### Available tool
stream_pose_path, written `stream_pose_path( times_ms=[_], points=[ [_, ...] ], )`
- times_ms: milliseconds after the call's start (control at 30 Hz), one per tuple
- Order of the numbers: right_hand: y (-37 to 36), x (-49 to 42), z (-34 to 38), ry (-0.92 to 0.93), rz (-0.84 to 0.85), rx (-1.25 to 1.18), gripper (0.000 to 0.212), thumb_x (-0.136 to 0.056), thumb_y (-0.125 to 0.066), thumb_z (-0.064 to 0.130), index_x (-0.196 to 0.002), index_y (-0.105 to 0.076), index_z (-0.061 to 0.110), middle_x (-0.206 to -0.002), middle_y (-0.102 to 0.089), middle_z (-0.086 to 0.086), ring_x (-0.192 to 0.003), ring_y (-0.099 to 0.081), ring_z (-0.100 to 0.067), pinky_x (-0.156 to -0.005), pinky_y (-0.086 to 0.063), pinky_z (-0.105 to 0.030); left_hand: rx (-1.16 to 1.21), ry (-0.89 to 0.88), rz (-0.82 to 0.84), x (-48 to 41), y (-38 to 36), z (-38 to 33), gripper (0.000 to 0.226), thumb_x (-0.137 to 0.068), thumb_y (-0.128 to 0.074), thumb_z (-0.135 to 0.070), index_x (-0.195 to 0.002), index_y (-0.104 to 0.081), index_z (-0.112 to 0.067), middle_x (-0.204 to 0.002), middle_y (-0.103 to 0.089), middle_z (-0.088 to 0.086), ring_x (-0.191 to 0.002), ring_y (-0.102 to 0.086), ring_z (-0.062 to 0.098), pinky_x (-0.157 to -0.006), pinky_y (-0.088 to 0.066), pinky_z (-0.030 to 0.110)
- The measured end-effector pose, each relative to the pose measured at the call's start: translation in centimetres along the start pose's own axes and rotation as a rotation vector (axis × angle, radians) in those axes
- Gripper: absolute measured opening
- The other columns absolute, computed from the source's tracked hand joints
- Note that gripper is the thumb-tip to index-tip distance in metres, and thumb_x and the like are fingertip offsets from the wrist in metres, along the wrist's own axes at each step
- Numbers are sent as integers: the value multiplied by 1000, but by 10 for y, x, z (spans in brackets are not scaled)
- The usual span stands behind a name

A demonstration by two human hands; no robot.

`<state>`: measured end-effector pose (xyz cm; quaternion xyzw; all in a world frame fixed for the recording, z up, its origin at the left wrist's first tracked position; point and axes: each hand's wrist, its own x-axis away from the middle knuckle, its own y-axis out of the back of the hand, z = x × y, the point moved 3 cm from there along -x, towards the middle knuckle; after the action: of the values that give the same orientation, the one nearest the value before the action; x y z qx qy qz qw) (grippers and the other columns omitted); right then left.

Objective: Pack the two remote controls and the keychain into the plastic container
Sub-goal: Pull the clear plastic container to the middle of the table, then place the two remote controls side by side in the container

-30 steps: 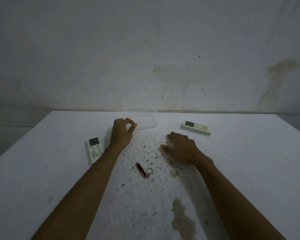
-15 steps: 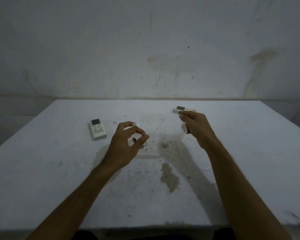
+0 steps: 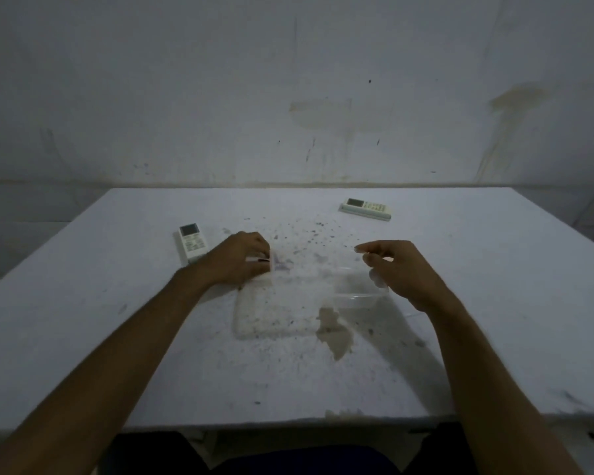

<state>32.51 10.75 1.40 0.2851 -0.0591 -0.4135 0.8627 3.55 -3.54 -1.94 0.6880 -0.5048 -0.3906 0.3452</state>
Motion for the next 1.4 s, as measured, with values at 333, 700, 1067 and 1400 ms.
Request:
stream_pose_path(
  times_ms=[333,700,1067,1400],
  points=[
    [-33,-23,1,34,22,164,28,-101,-53,20,-124,-69,20,-109,-69,-2,-81,-71,-15,-73,-63,-33,49,226,-151,-86,10,27,20,-91,-75,-33,-105,-81,-21,-103,-78,-2,-94,-69,15,-86,-56,32],
    [-46,-16,2,86,-41,342,42,-95,-58,50,-130,-62,28,-112,-67,6,-89,-65,-9,-85,-54,-26,374,284,-242,-48,19,5,38,-98,-62,-41,-132,-65,-23,-126,-66,-4,-114,-63,14,-84,-48,24],
    [-1,-125,-31,8,-223,511,45,-89,-66,45,-125,-64,19,-129,-63,-10,-117,-58,-33,-100,-47,-48,197,139,57,7,-14,-53,74,-67,-76,-76,-132,-58,-46,-142,-48,-25,-123,-50,-2,-107,-40,31],
    [6,-197,-82,-179,-187,503,57,-83,-65,50,-130,-62,17,-134,-56,-18,-120,-55,-41,-101,-45,-44,410,217,-176,-4,-26,-44,56,-77,-58,-81,-115,-69,-42,-118,-69,-24,-106,-64,-1,-95,-55,34]
  ],
)
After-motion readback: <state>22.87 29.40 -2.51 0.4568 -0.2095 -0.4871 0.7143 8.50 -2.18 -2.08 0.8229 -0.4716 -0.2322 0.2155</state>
